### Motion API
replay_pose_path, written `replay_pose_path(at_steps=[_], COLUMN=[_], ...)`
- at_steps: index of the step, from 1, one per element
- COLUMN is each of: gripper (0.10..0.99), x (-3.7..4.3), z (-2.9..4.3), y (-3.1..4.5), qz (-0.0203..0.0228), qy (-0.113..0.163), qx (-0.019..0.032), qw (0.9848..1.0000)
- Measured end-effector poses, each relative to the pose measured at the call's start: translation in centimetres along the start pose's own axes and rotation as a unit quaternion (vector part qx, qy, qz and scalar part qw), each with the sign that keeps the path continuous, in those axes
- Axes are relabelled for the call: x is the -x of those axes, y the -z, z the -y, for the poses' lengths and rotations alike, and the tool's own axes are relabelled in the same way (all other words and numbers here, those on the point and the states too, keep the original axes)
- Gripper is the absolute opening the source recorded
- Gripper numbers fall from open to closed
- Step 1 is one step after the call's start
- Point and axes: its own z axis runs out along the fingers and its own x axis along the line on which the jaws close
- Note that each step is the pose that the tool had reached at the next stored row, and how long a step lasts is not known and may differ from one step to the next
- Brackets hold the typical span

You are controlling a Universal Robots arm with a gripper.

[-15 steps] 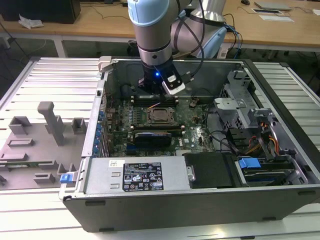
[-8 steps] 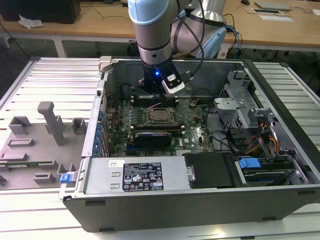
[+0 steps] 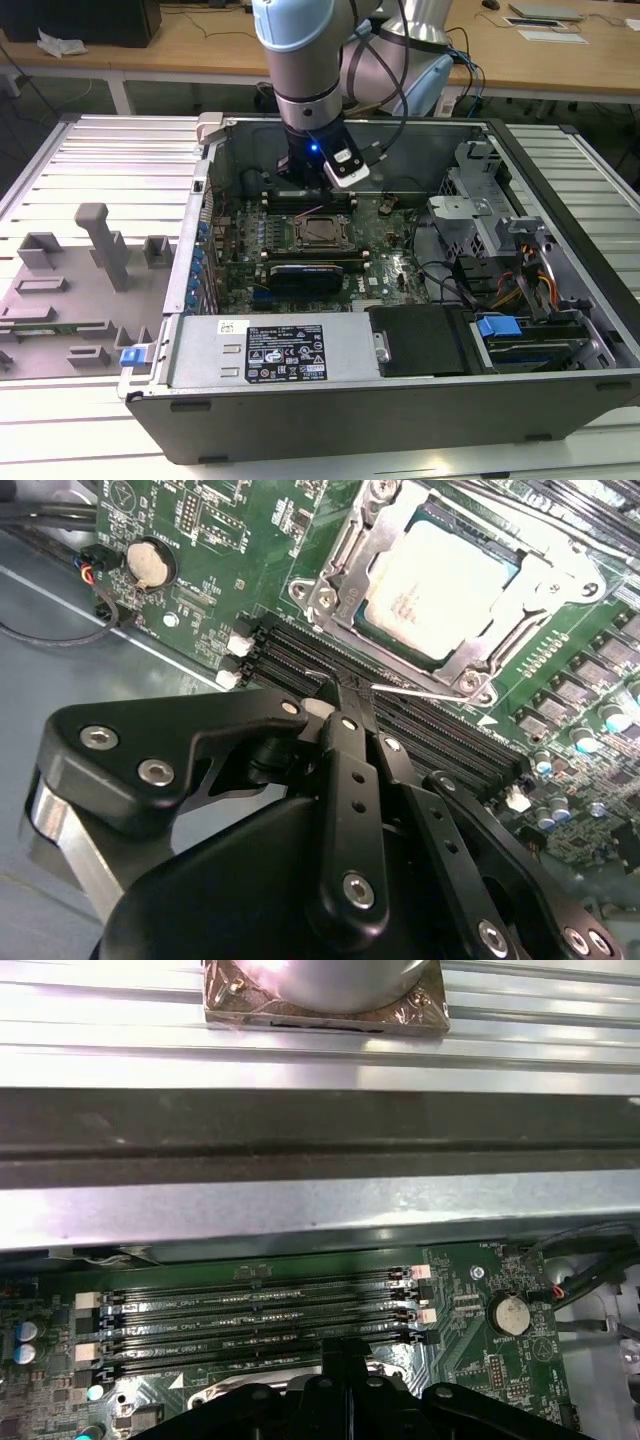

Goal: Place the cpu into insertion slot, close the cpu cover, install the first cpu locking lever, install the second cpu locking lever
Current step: 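Install the first cpu locking lever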

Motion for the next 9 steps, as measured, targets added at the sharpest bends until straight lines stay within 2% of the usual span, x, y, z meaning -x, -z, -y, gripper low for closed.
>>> replay_pose_path(at_steps=[9], gripper=[0.106], x=[-0.17], z=[-0.05], y=[-0.79], qz=[0.0056], qy=[-0.022], qx=[-0.0074], qw=[0.9997])
